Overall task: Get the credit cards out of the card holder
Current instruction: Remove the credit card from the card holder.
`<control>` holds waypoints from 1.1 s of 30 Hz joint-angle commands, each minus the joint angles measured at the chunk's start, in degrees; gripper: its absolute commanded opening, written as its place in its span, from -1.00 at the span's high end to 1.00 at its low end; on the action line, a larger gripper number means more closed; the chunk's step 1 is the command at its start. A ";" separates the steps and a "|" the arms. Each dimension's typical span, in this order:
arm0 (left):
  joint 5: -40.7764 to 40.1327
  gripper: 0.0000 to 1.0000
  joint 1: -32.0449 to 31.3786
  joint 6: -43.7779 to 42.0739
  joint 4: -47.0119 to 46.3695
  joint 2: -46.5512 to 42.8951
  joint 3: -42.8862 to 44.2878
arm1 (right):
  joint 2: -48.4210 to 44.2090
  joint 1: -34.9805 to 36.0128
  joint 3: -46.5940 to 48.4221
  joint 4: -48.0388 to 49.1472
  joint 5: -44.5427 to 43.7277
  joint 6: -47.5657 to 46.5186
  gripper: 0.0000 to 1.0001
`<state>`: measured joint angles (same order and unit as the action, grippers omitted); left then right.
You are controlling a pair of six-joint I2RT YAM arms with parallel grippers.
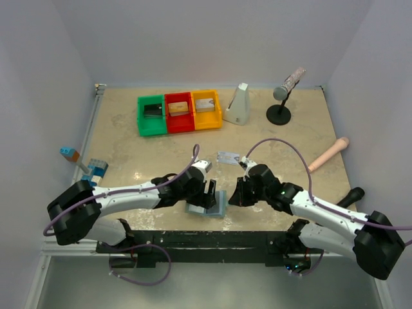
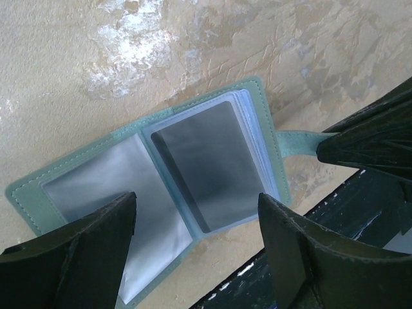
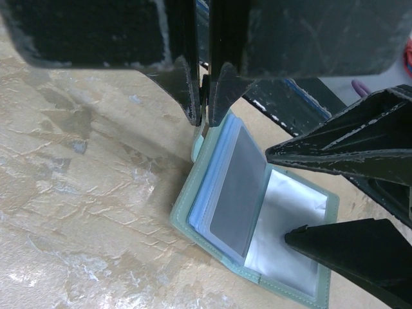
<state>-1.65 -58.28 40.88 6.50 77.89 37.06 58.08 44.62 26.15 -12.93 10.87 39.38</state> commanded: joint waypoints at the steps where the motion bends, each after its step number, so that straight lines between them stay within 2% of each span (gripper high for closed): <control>1: -0.90 -0.61 -0.43 -1.07 1.23 0.60 3.63 | -1.22 0.12 2.76 0.18 1.69 -0.97 1.00; 33: -1.87 -0.59 -0.87 0.34 2.46 2.89 5.75 | -3.42 1.43 5.75 -1.40 3.01 -1.49 1.00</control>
<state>-2.92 -58.70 40.93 8.78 81.06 40.77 55.72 45.76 29.69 -14.13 13.06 38.83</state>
